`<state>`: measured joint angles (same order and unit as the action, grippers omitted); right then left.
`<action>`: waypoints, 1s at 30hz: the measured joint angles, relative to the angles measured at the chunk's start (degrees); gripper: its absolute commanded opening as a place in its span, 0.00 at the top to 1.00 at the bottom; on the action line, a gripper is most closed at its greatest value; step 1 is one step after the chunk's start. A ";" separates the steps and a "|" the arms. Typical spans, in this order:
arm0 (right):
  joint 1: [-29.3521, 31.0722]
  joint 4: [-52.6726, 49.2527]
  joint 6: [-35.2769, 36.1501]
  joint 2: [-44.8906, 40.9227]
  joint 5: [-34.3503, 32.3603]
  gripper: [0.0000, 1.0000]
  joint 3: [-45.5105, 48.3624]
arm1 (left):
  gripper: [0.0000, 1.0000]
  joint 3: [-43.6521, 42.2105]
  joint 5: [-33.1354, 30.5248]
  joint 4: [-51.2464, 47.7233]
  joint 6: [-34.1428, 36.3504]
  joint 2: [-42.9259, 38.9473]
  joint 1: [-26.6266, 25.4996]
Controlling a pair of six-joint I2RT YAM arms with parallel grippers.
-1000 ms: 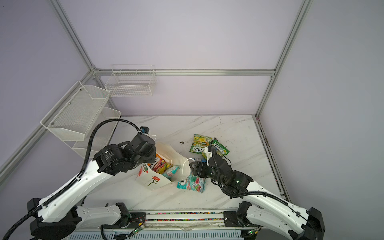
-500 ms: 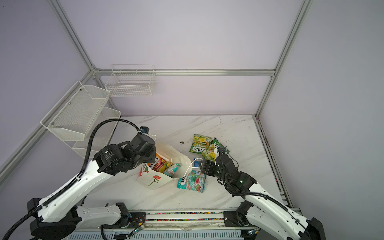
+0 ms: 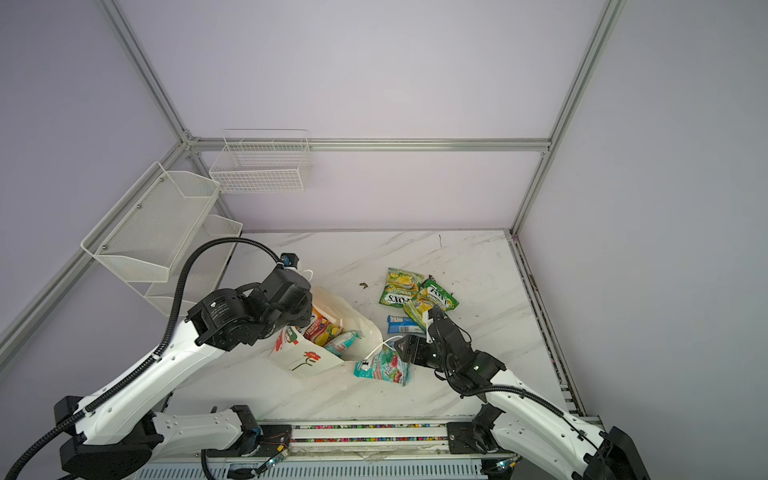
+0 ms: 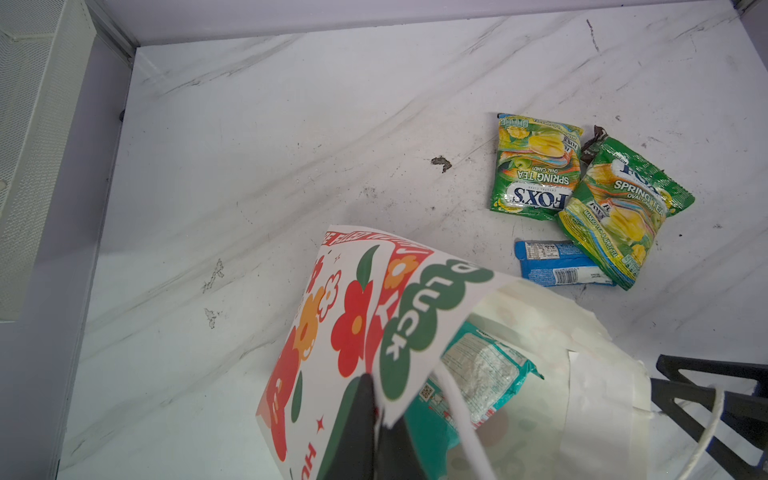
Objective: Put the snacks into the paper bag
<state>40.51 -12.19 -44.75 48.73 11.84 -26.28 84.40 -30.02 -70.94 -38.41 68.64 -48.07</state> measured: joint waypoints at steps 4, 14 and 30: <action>-0.02 0.83 0.33 0.07 1.31 0.03 0.44 | 1.00 0.00 -0.02 -0.09 0.00 0.00 0.00; -0.02 7.65 2.49 -7.76 11.26 0.03 2.21 | 1.00 0.00 -0.22 -0.31 0.00 0.02 0.00; -0.02 7.76 4.46 -5.77 12.04 0.03 3.76 | 1.00 0.00 -0.26 -0.28 0.00 0.13 0.00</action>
<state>40.49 -4.43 -40.29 42.96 23.88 -22.52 84.40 -30.28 -71.22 -38.41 68.77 -48.07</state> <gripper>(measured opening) 0.974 0.047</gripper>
